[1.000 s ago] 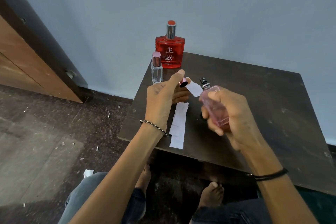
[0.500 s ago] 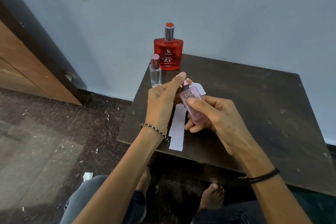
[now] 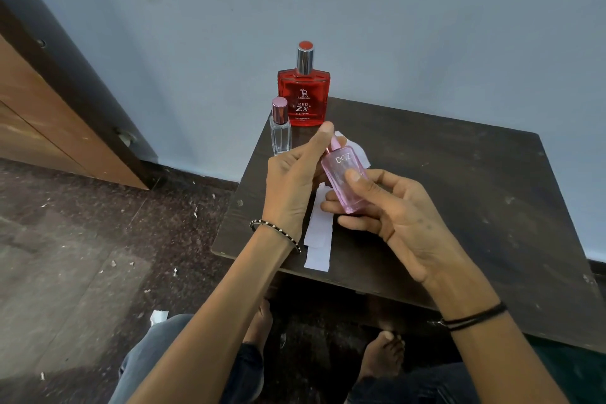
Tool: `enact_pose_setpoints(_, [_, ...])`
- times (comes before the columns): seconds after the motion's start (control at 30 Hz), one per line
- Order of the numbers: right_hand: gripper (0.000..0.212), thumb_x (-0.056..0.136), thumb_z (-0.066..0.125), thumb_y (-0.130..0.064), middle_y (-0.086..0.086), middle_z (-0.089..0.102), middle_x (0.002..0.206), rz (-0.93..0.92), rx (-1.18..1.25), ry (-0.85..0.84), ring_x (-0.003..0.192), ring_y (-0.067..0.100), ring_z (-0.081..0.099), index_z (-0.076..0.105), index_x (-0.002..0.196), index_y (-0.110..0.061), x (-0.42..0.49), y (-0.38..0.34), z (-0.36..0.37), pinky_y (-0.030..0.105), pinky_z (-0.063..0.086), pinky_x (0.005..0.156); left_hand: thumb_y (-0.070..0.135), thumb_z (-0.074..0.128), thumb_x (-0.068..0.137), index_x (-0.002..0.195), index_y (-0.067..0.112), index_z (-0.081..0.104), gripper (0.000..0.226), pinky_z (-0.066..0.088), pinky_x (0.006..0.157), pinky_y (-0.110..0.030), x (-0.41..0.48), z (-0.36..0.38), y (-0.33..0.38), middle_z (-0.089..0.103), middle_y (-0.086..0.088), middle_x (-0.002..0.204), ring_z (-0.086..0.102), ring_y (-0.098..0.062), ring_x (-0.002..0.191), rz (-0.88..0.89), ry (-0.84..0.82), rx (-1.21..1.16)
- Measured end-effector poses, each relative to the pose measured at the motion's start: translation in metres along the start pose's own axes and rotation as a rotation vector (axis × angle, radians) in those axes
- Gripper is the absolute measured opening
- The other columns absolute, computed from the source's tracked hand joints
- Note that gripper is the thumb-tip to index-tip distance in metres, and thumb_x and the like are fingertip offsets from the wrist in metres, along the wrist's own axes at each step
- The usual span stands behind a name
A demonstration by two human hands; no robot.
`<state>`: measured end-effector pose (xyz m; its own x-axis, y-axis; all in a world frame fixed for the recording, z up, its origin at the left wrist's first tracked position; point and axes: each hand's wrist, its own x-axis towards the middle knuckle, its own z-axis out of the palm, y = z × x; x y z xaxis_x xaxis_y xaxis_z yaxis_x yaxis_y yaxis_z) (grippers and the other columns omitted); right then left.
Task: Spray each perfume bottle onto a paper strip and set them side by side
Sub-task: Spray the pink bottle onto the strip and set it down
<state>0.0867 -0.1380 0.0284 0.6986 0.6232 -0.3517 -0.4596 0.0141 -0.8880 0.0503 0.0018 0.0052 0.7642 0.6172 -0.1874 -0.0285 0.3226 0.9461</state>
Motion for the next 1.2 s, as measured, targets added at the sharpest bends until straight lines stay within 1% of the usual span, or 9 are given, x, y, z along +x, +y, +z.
enact_pose_setpoints(0.1, [0.041, 0.082, 0.068, -0.033, 0.009, 0.080, 0.103, -0.017, -0.105, 0.015, 0.094, 0.020, 0.077, 0.067, 0.117, -0.012, -0.002, -0.001, -0.007, 0.021, 0.062, 0.066, 0.046, 0.053, 0.099, 0.099, 0.011, 0.079, 0.043, 0.059, 0.073, -0.023, 0.001, 0.004, 0.001, 0.081, -0.007, 0.093, 0.077, -0.016, 0.083, -0.020, 0.034, -0.011])
enact_pose_setpoints(0.23, [0.040, 0.085, 0.067, -0.038, 0.003, 0.080, 0.100, -0.083, -0.207, 0.074, 0.081, 0.004, 0.069, 0.068, 0.117, -0.014, -0.005, -0.004, -0.017, 0.026, 0.045, 0.069, 0.032, 0.061, 0.098, 0.098, 0.008, 0.078, 0.030, 0.062, 0.082, -0.032, 0.003, 0.005, -0.002, 0.079, -0.014, 0.098, 0.077, -0.025, 0.091, -0.006, 0.040, -0.002])
enact_pose_setpoints(0.3, [0.042, 0.082, 0.068, -0.039, 0.005, 0.080, 0.103, -0.120, -0.210, 0.106, 0.086, 0.009, 0.068, 0.069, 0.117, -0.015, -0.006, -0.006, -0.023, 0.029, 0.042, 0.071, 0.024, 0.067, 0.094, 0.099, 0.006, 0.079, 0.022, 0.061, 0.089, -0.040, 0.004, 0.005, -0.007, 0.077, -0.019, 0.100, 0.074, -0.033, 0.098, 0.034, 0.003, 0.045])
enact_pose_setpoints(0.4, [0.044, 0.077, 0.071, -0.043, 0.004, 0.078, 0.110, -0.169, -0.217, 0.172, 0.103, 0.023, 0.067, 0.069, 0.114, -0.019, -0.005, -0.009, -0.032, 0.031, 0.044, 0.077, 0.017, 0.070, 0.093, 0.103, 0.008, 0.079, 0.017, 0.062, 0.087, -0.035, 0.008, 0.004, -0.012, 0.078, -0.012, 0.100, 0.075, -0.027, 0.098, 0.048, -0.028, 0.157])
enact_pose_setpoints(0.6, [0.040, 0.074, 0.075, -0.033, -0.002, 0.076, 0.109, -0.316, -0.236, 0.255, 0.101, 0.014, 0.072, 0.067, 0.110, -0.018, 0.006, -0.026, -0.048, 0.037, 0.054, 0.095, 0.010, 0.063, 0.096, 0.108, 0.010, 0.075, 0.017, 0.062, 0.085, -0.030, 0.023, 0.020, -0.008, 0.075, -0.006, 0.107, 0.074, -0.020, 0.095, 0.016, -0.143, 0.364])
enact_pose_setpoints(0.73, [0.033, 0.084, 0.079, -0.022, -0.001, 0.072, 0.111, -0.353, -0.349, 0.311, 0.103, 0.013, 0.068, 0.065, 0.114, -0.019, 0.028, -0.039, -0.060, 0.040, 0.052, 0.104, 0.007, 0.064, 0.095, 0.111, 0.014, 0.066, 0.018, 0.063, 0.078, -0.029, 0.037, 0.032, 0.001, 0.072, -0.007, 0.092, 0.072, -0.015, 0.074, 0.020, -0.214, 0.482])
enact_pose_setpoints(0.9, [0.027, 0.086, 0.080, -0.021, -0.005, 0.072, 0.103, -0.407, -0.463, 0.290, 0.087, 0.004, 0.064, 0.063, 0.108, -0.023, 0.056, -0.050, -0.072, 0.028, 0.056, 0.092, 0.007, 0.074, 0.089, 0.121, 0.010, 0.049, 0.041, 0.063, 0.077, -0.032, 0.053, 0.047, 0.004, 0.073, -0.014, 0.095, 0.071, -0.017, 0.067, -0.103, -0.262, 0.530])
enact_pose_setpoints(1.1, [0.033, 0.091, 0.074, -0.018, -0.007, 0.071, 0.107, -0.421, -0.621, 0.245, 0.093, 0.008, 0.071, 0.052, 0.115, -0.018, 0.078, -0.050, -0.075, 0.020, 0.054, 0.081, 0.008, 0.075, 0.089, 0.119, 0.008, 0.043, 0.044, 0.056, 0.049, -0.016, 0.061, 0.057, 0.000, 0.070, -0.009, 0.073, 0.065, -0.011, 0.050, -0.092, -0.243, 0.609])
enact_pose_setpoints(1.2, [0.035, 0.091, 0.075, -0.020, -0.004, 0.071, 0.114, -0.400, -0.684, 0.202, 0.101, 0.013, 0.071, 0.051, 0.116, -0.017, 0.085, -0.046, -0.080, 0.028, 0.055, 0.087, 0.009, 0.074, 0.089, 0.119, 0.009, 0.041, 0.045, 0.055, 0.046, -0.016, 0.064, 0.059, -0.002, 0.070, -0.011, 0.074, 0.064, -0.013, 0.050, -0.067, -0.232, 0.647])
